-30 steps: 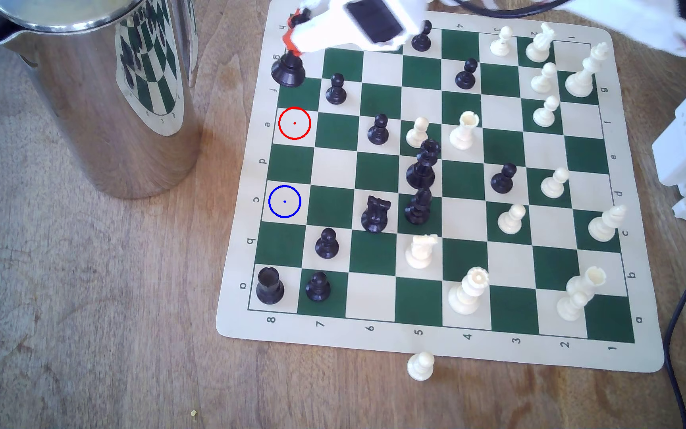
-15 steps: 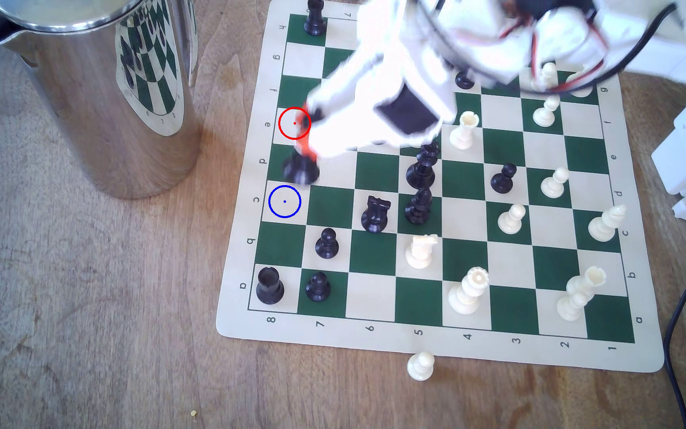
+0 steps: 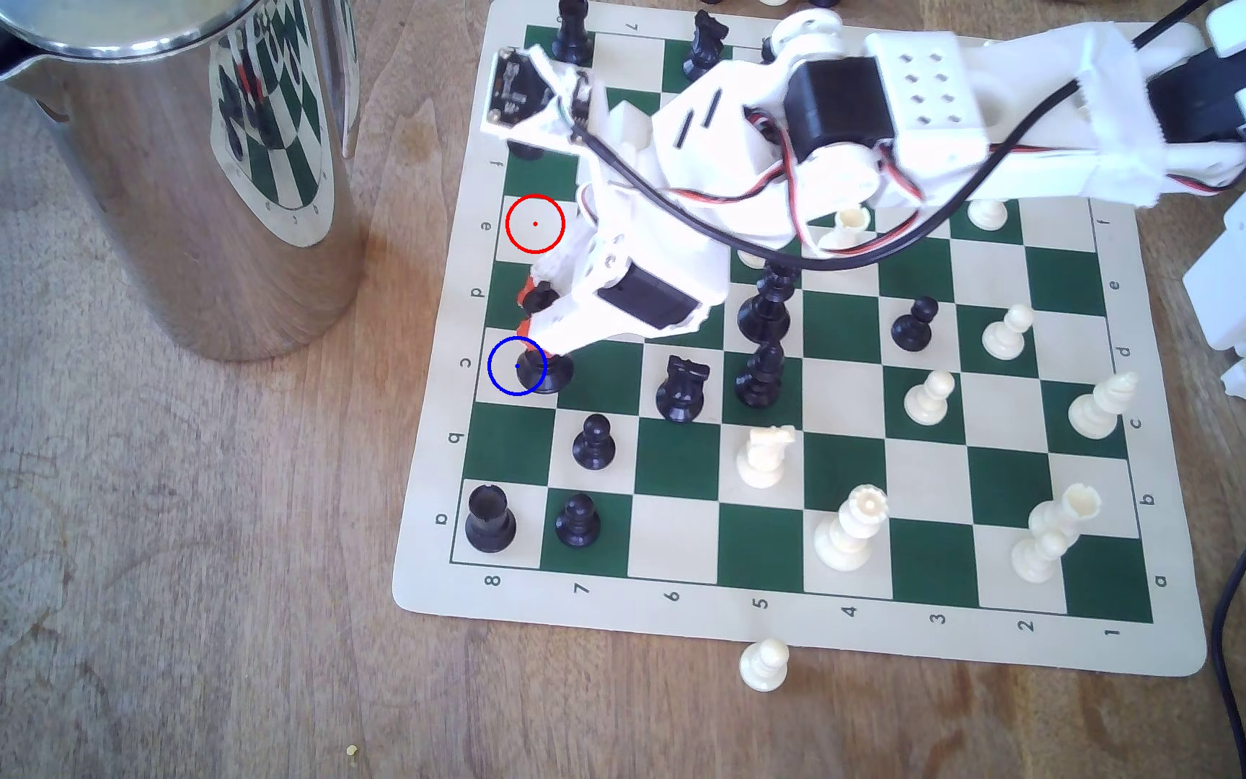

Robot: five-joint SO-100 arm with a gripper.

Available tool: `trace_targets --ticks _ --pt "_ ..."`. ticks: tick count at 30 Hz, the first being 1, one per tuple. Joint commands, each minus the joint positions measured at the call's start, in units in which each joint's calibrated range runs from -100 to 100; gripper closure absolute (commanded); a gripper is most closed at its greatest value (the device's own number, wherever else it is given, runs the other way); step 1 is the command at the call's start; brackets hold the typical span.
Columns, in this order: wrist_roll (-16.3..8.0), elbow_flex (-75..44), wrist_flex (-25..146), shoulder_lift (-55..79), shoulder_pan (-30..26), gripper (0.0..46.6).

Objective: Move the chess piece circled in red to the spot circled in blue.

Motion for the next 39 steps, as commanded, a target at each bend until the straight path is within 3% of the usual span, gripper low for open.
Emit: trace_targets --ticks 1,14,39 --pt "0.73 -8.8 -1.44 -0.11 0.45 46.4" --pt "1.07 -15.51 -3.32 6.34 2.09 46.4" --pt "1.17 -14.78 -2.17 6.42 1.23 46.4"
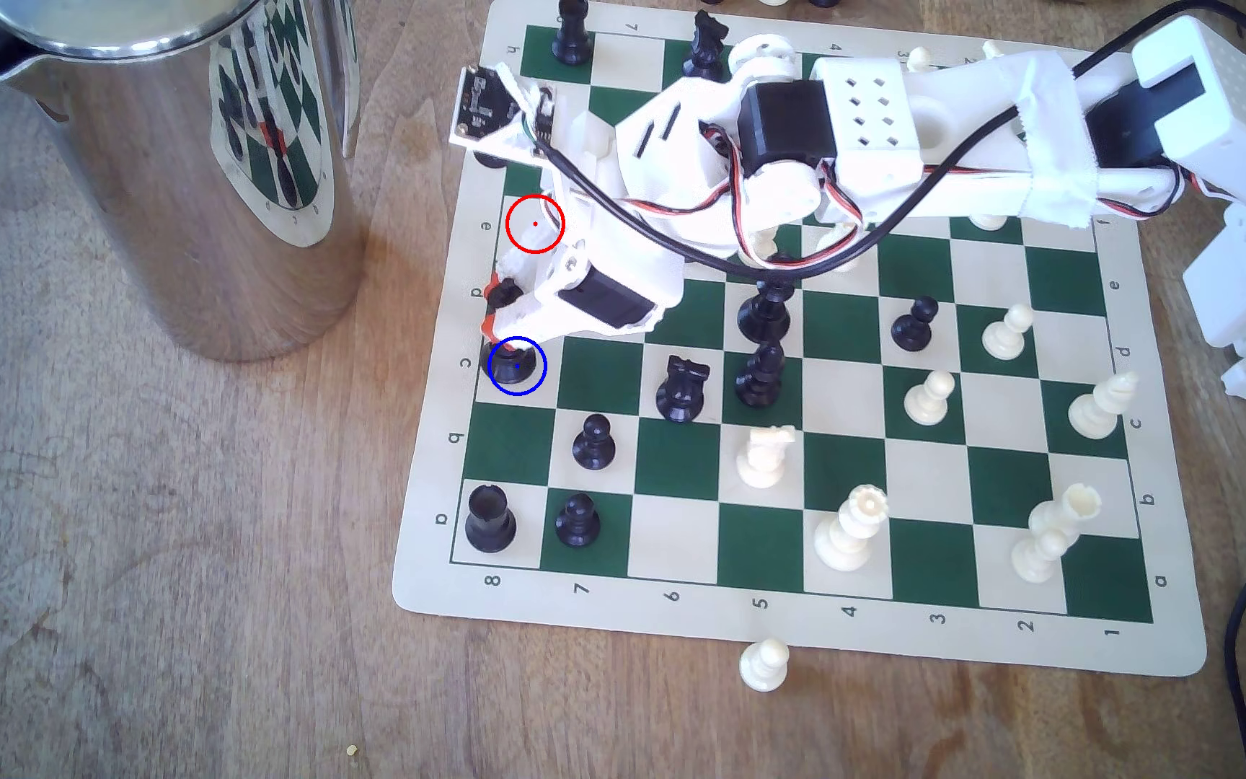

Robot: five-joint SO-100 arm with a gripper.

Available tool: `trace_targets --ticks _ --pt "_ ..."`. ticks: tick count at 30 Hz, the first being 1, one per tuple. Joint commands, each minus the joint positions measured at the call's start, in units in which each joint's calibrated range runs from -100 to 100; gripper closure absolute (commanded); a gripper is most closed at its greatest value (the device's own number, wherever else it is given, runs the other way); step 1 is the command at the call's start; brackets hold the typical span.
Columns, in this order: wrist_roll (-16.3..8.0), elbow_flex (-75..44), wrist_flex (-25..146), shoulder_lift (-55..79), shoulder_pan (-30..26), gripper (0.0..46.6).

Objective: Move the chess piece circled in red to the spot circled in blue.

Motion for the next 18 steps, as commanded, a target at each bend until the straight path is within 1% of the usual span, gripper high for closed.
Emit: trace_targets --ticks 1,13,17,18 --pt "0.24 -4.84 0.3 -2.88 -0.32 46.4" --pt "0.73 -4.66 2.1 -2.54 -0.4 45.9" --pt "0.78 -4.21 2.43 -2.2 -0.48 44.7" --pt "0.93 -4.12 2.84 -1.94 -0.48 43.3"
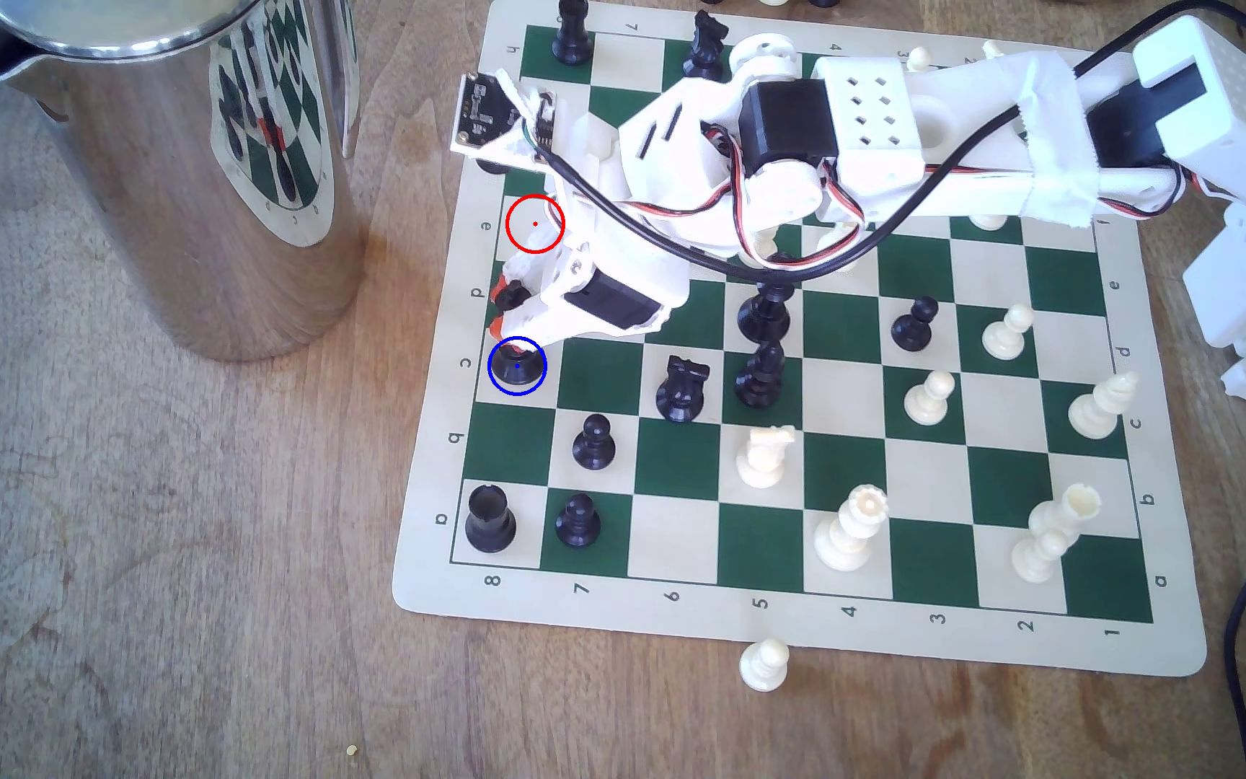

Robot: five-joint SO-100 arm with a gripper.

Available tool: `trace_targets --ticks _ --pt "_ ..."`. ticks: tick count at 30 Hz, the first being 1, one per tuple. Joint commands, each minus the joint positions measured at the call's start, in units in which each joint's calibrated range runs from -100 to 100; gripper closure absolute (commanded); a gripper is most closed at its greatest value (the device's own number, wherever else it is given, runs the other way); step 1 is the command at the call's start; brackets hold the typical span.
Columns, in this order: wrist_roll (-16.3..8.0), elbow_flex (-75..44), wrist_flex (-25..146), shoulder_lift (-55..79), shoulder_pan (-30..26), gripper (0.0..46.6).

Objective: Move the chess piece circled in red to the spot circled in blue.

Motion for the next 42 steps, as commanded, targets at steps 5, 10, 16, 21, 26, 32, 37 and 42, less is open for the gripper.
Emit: trace_targets --ticks 5,10,16,21,26,32,37,42 --pt "0.15 -3.84 2.24 -1.94 -0.48 33.0" --pt "-0.34 -3.84 3.55 -2.79 -0.24 29.3" --pt "-0.24 -3.84 6.33 -3.73 -0.16 28.6" --pt "-0.34 -3.57 10.35 -6.95 -0.16 28.1" --pt "-0.59 -0.67 13.38 -13.07 -0.16 28.1" --pt "-0.63 14.38 12.8 -28.68 -0.71 30.4" --pt "0.2 44.48 5.19 -53.39 -0.24 38.5" --pt "2.2 72.86 -1.61 -79.19 3.98 42.2"
